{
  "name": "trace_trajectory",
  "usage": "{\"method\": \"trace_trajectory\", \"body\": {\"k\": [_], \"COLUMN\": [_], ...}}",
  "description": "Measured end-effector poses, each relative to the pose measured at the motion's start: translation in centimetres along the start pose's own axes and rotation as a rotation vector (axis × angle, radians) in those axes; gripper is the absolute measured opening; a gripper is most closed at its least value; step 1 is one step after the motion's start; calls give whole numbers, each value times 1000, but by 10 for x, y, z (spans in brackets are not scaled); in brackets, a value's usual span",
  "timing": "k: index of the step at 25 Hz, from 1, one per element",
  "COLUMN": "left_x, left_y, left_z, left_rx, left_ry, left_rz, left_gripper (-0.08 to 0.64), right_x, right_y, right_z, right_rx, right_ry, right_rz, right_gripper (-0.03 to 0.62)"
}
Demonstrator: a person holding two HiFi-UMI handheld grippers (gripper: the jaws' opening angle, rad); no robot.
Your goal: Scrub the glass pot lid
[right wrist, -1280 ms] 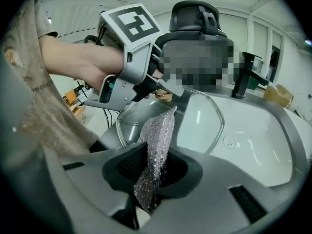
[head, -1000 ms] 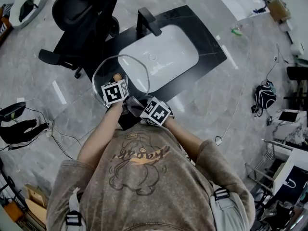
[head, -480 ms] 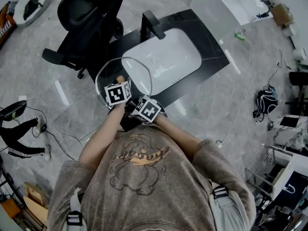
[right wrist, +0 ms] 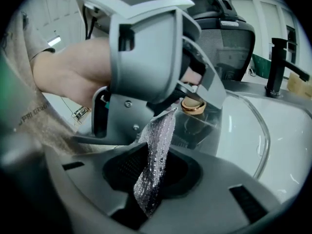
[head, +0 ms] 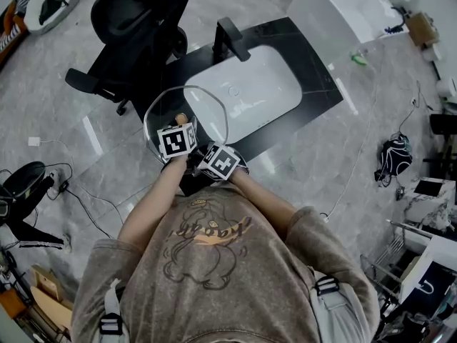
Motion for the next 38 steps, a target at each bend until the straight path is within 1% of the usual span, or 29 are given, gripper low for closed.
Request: {"method": "trace_trajectory", "body": {"k": [6,11,17,19,22,27,31,34,38], "left_x": [0,0,1,2,1,1,1,1,0], "left_y": [0,0,1,1,2,3,5,4,2], "left_z": [0,1,2,2,2,3,3,4,6], "left_rx": [-3,-3,-12,-11,-10,-5,-5,-3,-6], "left_ry": [1,-2,-2,0,3,12,15,17,30], "left_rz": [0,-3,2,-3,-16,-25,-25,-31,-38], "left_gripper": [249,249,249,249,247,247,247,247,247], "right_x": [-8,-11,3,11,19,24,30,32,35], "right_y": [18,46,85,94,104,117,126,131,133], "right_z": [-15,-32,-47,-47,-44,-44,-43,-42,-41], "right_rx": [-4,-21,-63,-59,-20,65,99,139,169], "right_ry": [-28,-53,-103,-130,-196,-290,-316,-339,-363], "right_rz": [18,33,-25,-58,-105,-129,-138,-131,-165], "right_gripper": [98,103,107,110,120,138,138,135,129]}}
Point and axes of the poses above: the fingertips, and each gripper's own axes: z forward along the fingers, y to its right, x out of its top, the point moved 3 cm from there along -z, backward along the fingers, and after that the axes turned 1 degree about z, right-handed, at the moved point
